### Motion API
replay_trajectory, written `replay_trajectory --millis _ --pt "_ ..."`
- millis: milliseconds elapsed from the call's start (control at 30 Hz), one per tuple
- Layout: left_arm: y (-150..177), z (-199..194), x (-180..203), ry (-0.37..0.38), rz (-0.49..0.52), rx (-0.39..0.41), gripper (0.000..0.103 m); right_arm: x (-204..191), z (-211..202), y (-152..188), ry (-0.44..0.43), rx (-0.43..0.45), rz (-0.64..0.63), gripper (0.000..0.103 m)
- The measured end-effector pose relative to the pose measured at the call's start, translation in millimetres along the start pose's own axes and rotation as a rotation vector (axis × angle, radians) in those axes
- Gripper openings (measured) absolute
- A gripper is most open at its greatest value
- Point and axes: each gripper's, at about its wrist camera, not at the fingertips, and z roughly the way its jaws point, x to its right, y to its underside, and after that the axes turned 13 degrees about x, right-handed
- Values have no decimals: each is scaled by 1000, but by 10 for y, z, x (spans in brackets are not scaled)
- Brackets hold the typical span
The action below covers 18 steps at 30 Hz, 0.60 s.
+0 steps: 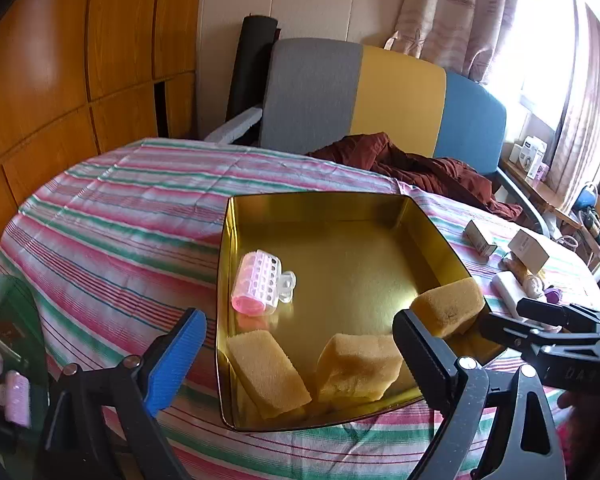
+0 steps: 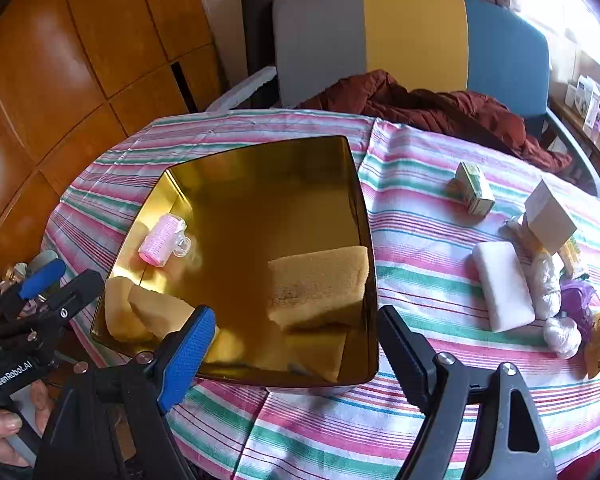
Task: Organize objects
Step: 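Reach the right tool to the white medicine box and grasp it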
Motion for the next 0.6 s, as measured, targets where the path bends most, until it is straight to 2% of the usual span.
replay_trajectory --millis 367,600 --pt "-29 -74 125 2 40 9 96 -22 -79 26 17 34 -20 84" --pt "-29 -96 206 13 64 8 96 129 -135 27 46 47 8 84"
